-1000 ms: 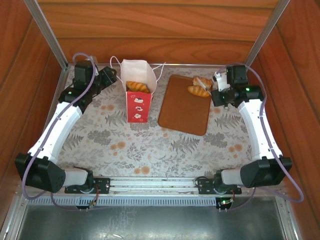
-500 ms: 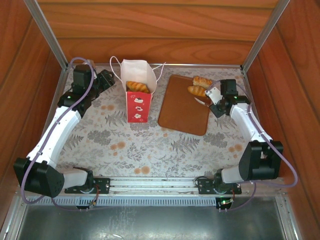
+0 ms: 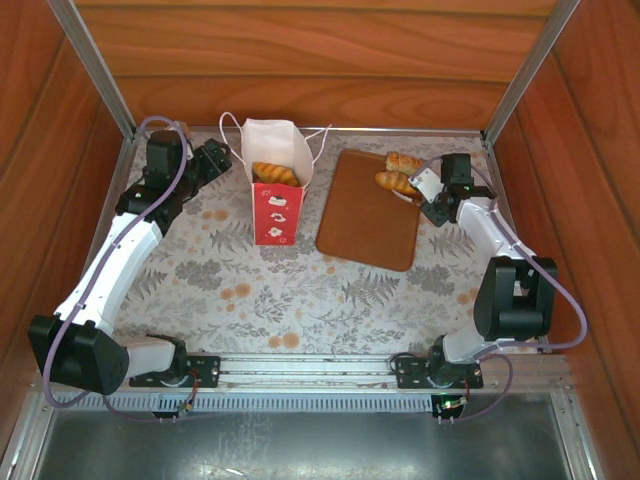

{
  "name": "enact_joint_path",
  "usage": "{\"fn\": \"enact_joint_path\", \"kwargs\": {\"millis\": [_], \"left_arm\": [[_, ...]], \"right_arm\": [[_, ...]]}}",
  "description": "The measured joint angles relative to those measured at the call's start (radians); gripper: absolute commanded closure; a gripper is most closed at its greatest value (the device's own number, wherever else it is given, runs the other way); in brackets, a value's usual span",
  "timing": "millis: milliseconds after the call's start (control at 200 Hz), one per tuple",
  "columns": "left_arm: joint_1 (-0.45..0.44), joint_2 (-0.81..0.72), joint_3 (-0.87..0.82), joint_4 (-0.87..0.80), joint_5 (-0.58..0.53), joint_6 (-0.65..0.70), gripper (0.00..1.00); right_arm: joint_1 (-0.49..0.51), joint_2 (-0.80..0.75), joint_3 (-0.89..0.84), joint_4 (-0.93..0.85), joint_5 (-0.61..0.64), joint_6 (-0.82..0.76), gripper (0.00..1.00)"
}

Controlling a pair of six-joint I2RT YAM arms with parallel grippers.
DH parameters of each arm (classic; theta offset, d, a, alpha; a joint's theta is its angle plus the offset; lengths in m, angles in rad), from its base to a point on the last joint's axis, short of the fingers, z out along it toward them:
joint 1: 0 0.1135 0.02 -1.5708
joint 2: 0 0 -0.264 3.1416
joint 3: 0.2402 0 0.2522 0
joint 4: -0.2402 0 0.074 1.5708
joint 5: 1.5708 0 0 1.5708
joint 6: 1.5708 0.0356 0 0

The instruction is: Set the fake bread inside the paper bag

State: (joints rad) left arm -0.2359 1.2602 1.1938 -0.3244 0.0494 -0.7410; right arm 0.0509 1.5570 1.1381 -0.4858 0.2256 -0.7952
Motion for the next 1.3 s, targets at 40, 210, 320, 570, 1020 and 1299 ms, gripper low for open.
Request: {"fn": "enact_joint_path", "kwargs": {"millis": [40,210,320,570,1020,1299], "left_arm": [[0.002,0.000,0.000,0.000,0.000,0.000,0.17],[0.013,0.000,0.000,0.002,0.000,0.000,0.17],[0.016,0.002,0.000,0.003,0.000,0.000,0.17],[0.022,0.025,0.000,0.003,0.000,0.000,0.17],[0.027,0.032,0.000,0.003,0.000,0.000,0.17],[0.027,0.031,0.000,0.003,0.000,0.000,0.17]], "right_arm": [[0.000,0.015,0.009,0.000,-0.003,-0.001,0.44],[0.000,0.065,0.045,0.000,-0.015,-0.001,0.45],[0.000,0.089,0.063,0.000,-0.020,-0.001,0.45],[-0.002,0.158,0.087,-0.003,-0.026,-0.001,0.46],[-0.006,0.187,0.122,-0.028,-0.023,-0.035,0.49],[0.004,0.194,0.135,-0.039,0.001,-0.047,0.57]]}}
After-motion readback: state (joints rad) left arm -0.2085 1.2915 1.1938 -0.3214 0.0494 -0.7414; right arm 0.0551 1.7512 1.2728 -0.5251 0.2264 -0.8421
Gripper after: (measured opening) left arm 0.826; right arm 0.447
